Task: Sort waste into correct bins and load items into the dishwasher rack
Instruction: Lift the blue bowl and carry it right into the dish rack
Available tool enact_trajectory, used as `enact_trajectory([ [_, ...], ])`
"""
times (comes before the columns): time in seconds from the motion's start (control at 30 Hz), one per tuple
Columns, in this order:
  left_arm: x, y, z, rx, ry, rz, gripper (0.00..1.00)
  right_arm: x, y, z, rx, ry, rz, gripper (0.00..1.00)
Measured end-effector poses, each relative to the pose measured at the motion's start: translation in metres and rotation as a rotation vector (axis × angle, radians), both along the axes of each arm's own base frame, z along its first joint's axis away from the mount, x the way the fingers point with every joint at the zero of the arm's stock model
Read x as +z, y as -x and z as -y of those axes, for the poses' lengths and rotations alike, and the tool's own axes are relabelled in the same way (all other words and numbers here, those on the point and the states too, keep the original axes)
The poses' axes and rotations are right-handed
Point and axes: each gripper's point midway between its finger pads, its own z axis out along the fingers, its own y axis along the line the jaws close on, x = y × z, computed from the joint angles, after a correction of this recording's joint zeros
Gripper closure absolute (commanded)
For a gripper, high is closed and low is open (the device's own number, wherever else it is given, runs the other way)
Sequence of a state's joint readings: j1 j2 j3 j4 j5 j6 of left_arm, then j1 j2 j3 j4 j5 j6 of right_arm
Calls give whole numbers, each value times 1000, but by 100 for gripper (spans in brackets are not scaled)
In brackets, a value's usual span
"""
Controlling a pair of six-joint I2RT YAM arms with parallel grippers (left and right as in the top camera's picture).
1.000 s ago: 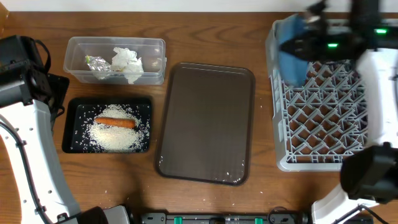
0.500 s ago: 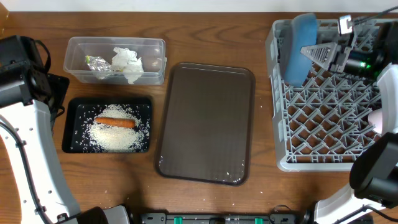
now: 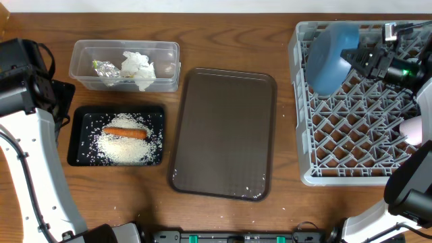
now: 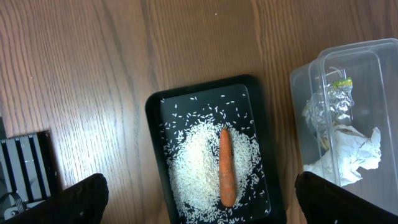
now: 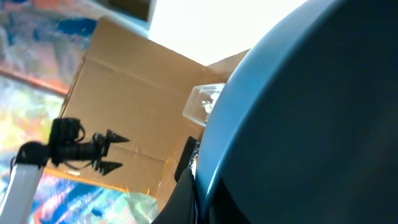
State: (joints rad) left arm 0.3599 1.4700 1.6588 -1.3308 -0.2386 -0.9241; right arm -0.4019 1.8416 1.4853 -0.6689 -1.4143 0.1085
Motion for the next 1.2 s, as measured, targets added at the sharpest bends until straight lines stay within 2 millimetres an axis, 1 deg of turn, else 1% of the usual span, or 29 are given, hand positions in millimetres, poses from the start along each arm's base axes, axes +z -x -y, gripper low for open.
enact_trajectory([
  [0.1, 0, 0, 0, 0, 0, 0, 2, -11, -1, 3, -38, 28, -75, 99],
  [0.17, 0, 0, 0, 0, 0, 0, 2, -16, -2, 6, -57, 46, -101, 99],
  [0.3, 0, 0, 0, 0, 0, 0, 2, -18, -2, 10, -88, 74, -129, 99],
  [0.47, 0, 0, 0, 0, 0, 0, 2, -22, -1, 29, -158, 92, -179, 99],
  [0.6, 0, 0, 0, 0, 0, 0, 2, -20, 1, 42, -202, 104, -194, 97],
  [0.67, 0, 0, 0, 0, 0, 0, 2, -19, 4, 51, -240, 123, -206, 96],
  [0.7, 0, 0, 0, 0, 0, 0, 2, -18, 5, 55, -259, 131, -216, 91],
  [0.73, 0, 0, 0, 0, 0, 0, 2, -17, 6, 60, -281, 144, -222, 82],
  [0.77, 0, 0, 0, 0, 0, 0, 2, -17, 8, 66, -309, 163, -231, 68],
  [0.83, 0, 0, 0, 1, 0, 0, 2, -20, 9, 83, -385, 234, -251, 45],
  [0.87, 0, 0, 0, 0, 0, 0, 2, -22, 11, 93, -425, 266, -262, 30],
  [0.9, 0, 0, 0, 0, 0, 0, 2, -24, 12, 100, -455, 290, -275, 23],
  [0.93, 0, 0, 0, 0, 0, 0, 2, -25, 14, 107, -482, 312, -287, 18],
  [1.0, 0, 0, 0, 0, 0, 0, 2, -28, 16, 116, -526, 354, -306, 14],
  [1.07, 0, 0, 0, 0, 0, 0, 2, -27, 18, 120, -553, 376, -316, 14],
  [1.2, 0, 0, 0, 0, 0, 0, 2, -19, 23, 123, -593, 403, -319, 14],
])
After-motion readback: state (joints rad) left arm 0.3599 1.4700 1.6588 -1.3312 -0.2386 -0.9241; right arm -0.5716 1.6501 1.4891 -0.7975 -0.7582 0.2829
